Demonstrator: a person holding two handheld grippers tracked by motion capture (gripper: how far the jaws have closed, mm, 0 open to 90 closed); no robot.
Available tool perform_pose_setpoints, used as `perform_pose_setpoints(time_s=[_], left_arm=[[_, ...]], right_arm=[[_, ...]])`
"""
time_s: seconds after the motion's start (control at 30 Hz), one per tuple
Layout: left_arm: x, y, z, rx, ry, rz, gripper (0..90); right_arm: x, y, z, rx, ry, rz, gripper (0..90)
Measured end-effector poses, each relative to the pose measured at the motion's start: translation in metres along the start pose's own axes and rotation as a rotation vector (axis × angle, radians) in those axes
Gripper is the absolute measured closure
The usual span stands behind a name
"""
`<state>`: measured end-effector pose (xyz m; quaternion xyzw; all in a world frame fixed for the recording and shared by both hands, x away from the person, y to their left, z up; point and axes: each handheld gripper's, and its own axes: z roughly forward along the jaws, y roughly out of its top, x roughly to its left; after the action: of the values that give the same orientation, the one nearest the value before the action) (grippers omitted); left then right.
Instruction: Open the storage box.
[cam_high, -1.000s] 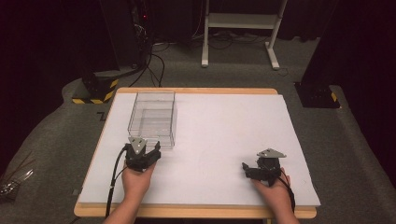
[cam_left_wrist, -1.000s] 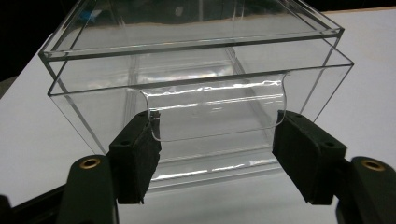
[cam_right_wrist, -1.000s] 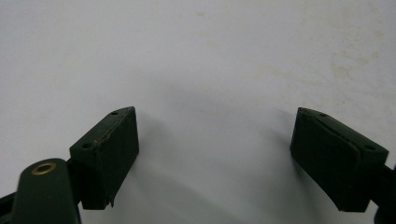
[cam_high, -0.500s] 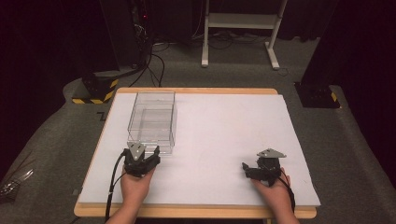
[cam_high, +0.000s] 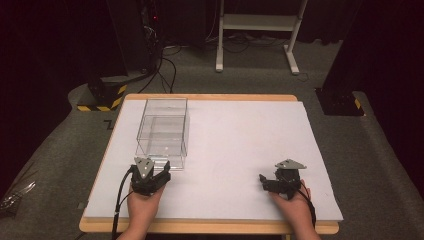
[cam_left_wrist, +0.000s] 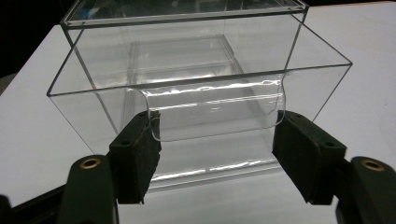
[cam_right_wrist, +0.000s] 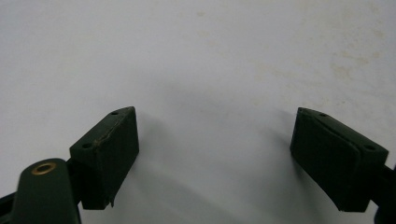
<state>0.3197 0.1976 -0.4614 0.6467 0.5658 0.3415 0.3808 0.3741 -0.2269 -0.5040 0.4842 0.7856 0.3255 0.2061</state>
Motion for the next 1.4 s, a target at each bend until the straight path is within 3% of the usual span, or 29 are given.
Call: perform_pose_setpoints(time_s=[0.7, 1.4], left_arm=[[-0.005, -0.014, -0.024, 0.028, -0.015, 0.001, 33.3], [-0.006, -0.028, -0.051, 0.046, -0.051, 0.035, 34.1]], right_arm=[[0.000, 0.000, 0.000, 0.000, 0.000, 0.000, 15.2], [0.000, 0.000, 0.000, -0.001, 0.000, -0.001, 15.2]])
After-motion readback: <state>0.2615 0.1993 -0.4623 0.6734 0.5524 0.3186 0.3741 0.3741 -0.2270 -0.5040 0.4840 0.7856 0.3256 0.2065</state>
